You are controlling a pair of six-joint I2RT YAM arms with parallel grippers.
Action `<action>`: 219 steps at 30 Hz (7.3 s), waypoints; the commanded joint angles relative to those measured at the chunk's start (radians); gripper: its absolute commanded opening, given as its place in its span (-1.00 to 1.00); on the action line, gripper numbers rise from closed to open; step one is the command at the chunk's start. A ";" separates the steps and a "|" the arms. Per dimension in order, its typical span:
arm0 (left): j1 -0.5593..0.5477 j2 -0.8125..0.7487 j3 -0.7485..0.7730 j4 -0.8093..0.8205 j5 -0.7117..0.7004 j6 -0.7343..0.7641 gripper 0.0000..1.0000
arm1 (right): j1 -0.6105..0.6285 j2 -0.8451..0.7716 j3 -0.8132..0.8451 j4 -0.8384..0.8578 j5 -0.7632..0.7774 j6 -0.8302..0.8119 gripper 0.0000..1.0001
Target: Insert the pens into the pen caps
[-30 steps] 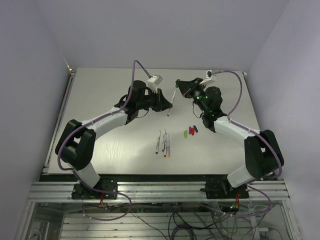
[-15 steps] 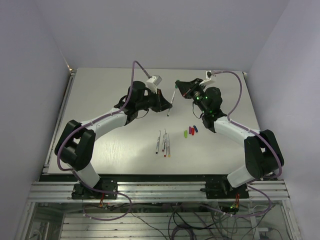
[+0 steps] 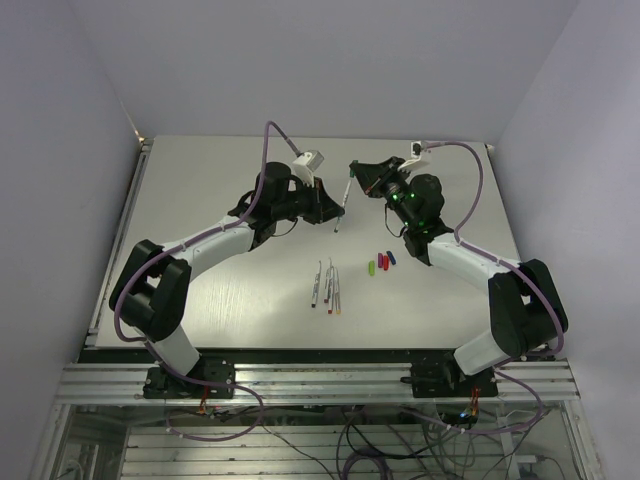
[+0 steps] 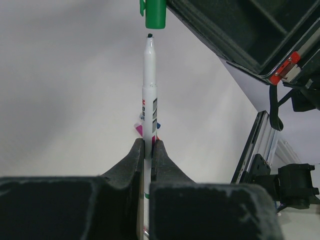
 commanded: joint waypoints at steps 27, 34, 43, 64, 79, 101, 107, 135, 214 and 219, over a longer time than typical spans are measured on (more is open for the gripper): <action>0.021 0.002 0.019 0.046 0.008 0.006 -0.86 | 0.015 0.035 0.041 0.013 0.000 -0.057 -1.00; 0.021 -0.004 0.013 0.038 0.007 0.010 -0.86 | 0.015 0.028 0.070 0.025 0.018 -0.086 -1.00; 0.021 -0.009 0.006 0.049 0.004 0.005 -0.86 | 0.015 0.014 0.047 0.026 0.004 -0.066 -1.00; 0.021 -0.006 0.008 0.061 0.003 -0.001 -0.86 | 0.028 0.020 0.014 0.041 -0.013 -0.018 -1.00; 0.027 -0.015 0.007 0.081 -0.019 -0.003 -0.86 | 0.031 0.024 0.017 0.020 -0.034 -0.029 -1.00; 0.033 -0.025 0.003 0.114 -0.017 -0.016 -0.86 | 0.037 0.043 0.017 -0.052 -0.072 -0.086 -1.00; 0.037 -0.032 -0.003 0.123 -0.018 -0.019 -0.86 | 0.041 0.056 0.018 -0.061 -0.074 -0.103 -1.00; 0.042 -0.027 -0.022 0.188 -0.039 -0.053 -0.86 | 0.047 0.071 0.080 -0.070 -0.063 -0.174 -1.00; 0.189 0.265 0.308 -0.485 -0.483 0.206 -0.86 | 0.163 -0.056 0.171 -0.489 0.509 -0.423 0.33; 0.189 0.358 0.375 -0.541 -0.527 0.207 -0.86 | 0.164 -0.072 0.144 -0.517 0.511 -0.389 0.33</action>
